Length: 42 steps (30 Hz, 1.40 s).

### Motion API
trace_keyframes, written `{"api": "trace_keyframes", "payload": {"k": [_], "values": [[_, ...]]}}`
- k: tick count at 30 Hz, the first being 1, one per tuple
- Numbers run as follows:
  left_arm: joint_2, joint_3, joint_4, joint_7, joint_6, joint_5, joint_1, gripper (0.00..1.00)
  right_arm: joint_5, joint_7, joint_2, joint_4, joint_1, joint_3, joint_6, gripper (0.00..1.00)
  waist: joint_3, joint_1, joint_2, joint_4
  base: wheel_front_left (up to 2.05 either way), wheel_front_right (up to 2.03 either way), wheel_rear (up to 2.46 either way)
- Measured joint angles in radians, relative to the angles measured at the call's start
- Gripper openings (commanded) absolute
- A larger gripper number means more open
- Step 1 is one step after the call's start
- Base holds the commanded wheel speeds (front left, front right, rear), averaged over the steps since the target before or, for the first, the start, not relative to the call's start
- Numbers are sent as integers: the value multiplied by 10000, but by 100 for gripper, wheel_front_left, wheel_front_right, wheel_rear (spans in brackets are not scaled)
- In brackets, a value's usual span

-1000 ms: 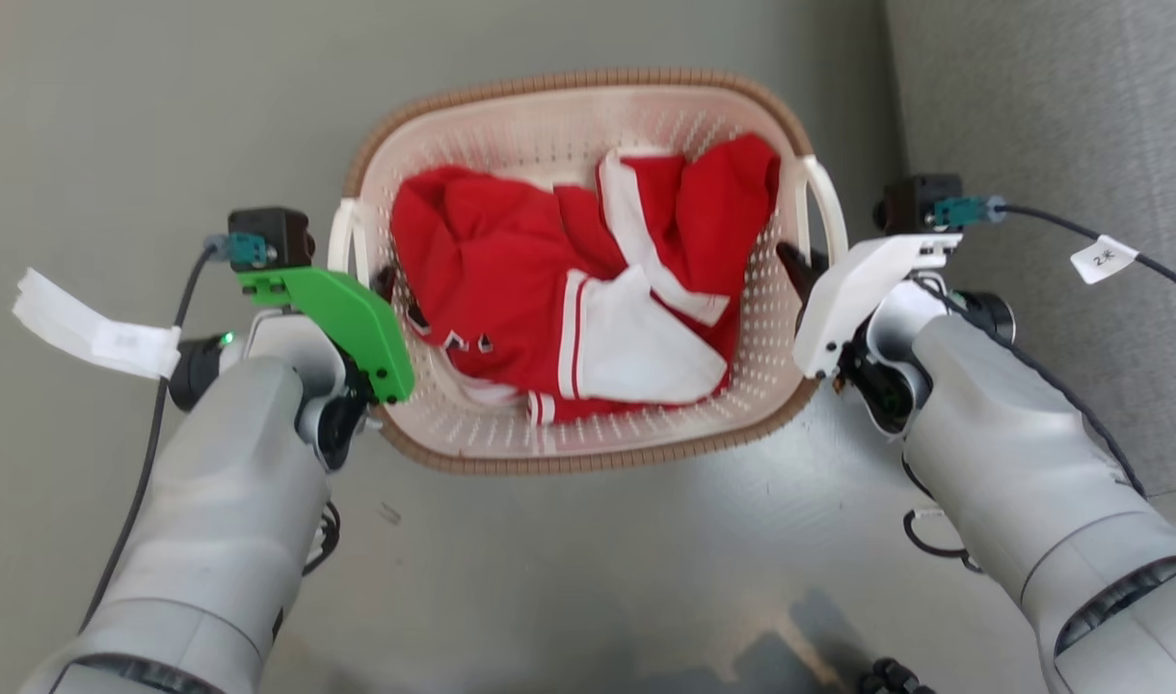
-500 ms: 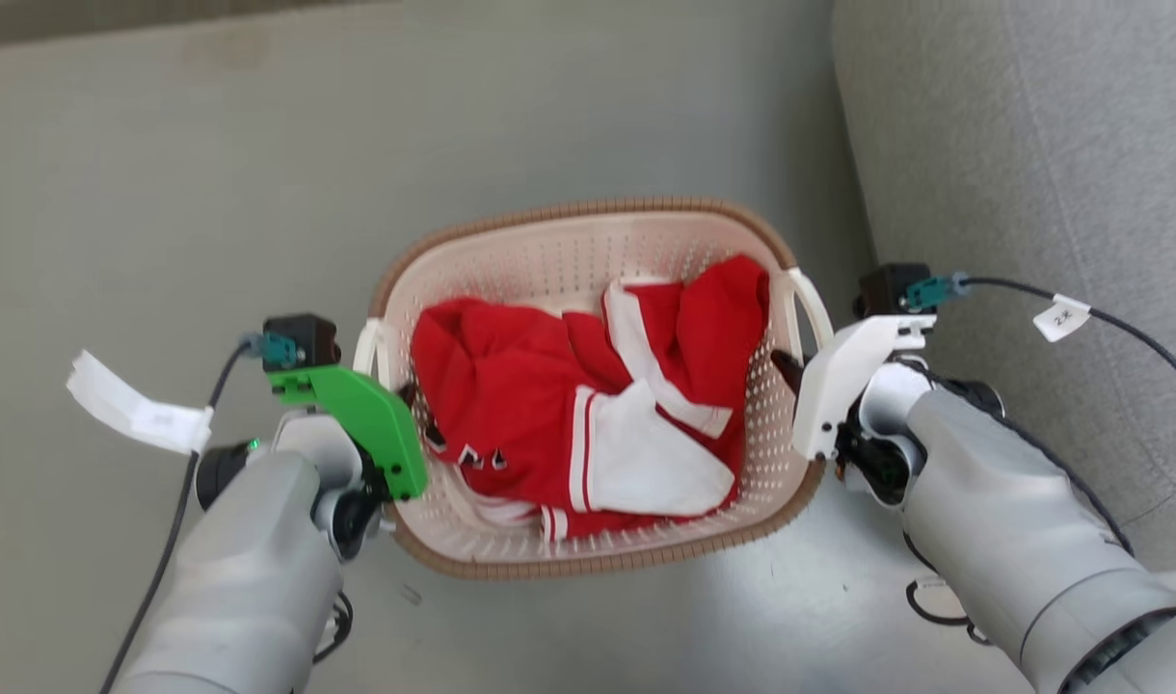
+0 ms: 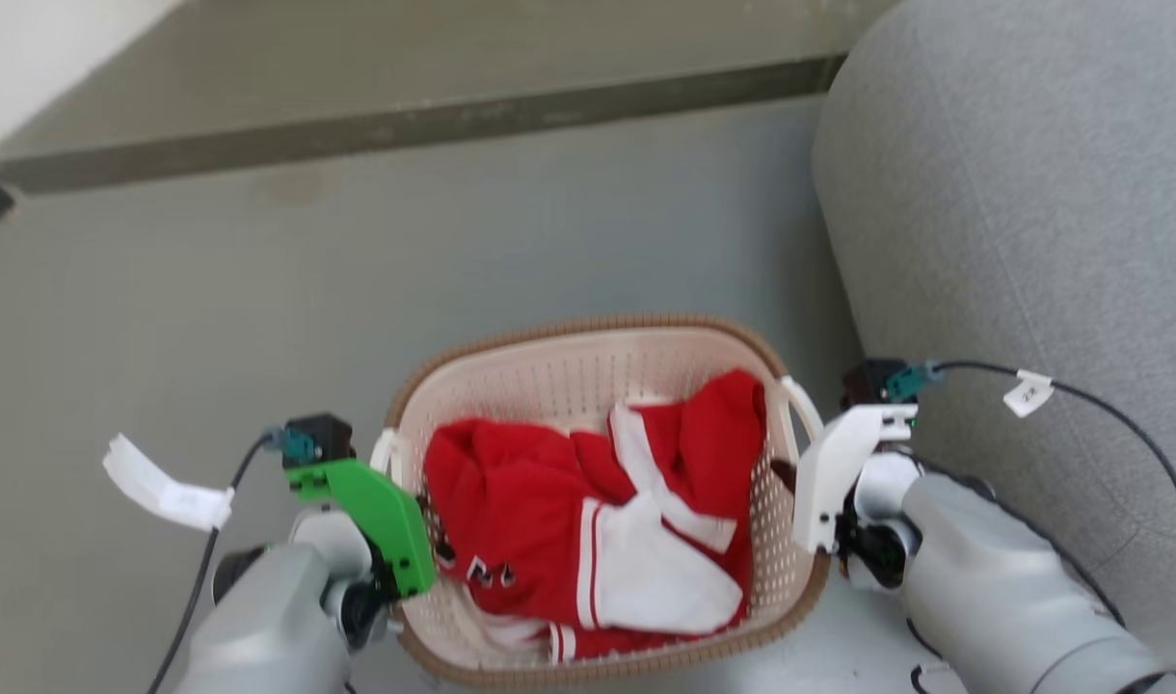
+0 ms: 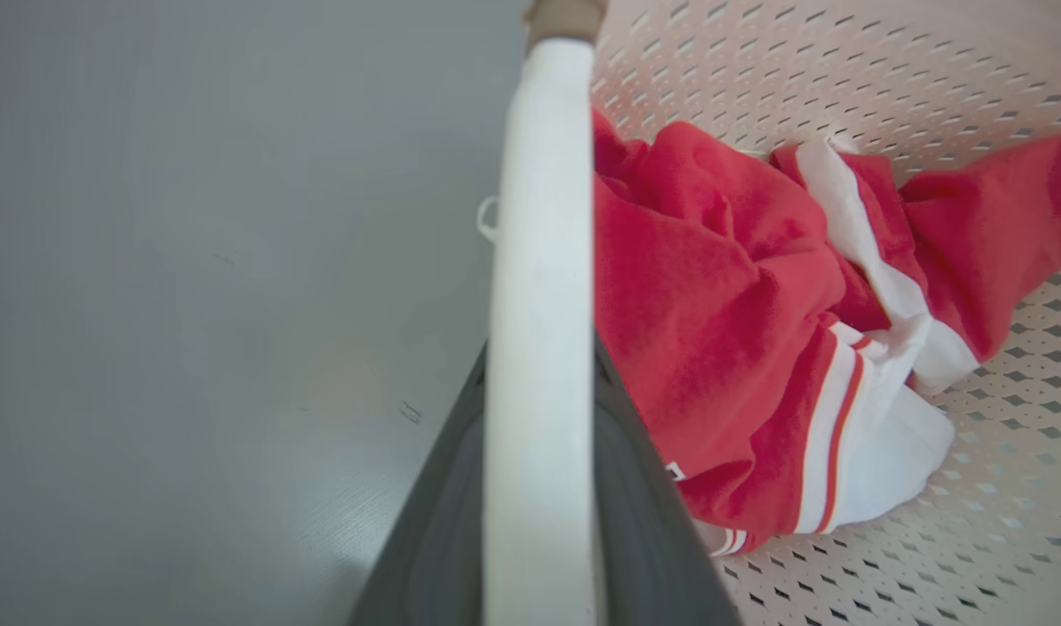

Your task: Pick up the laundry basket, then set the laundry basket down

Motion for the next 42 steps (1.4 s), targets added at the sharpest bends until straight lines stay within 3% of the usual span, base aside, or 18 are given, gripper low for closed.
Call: {"api": "trace_keyframes", "payload": {"k": [16,42], "values": [[-15,-244,245,485,0,-545,678,0,464,614,17,-13,662,366,-4,0,-1579,0,0,-67,0,0,0],[-17,-479,324,570,0,-731,679,0,802,775,-86,-117,662,679,-4,0,-1565,0,0,-76,0,0,0]]}}
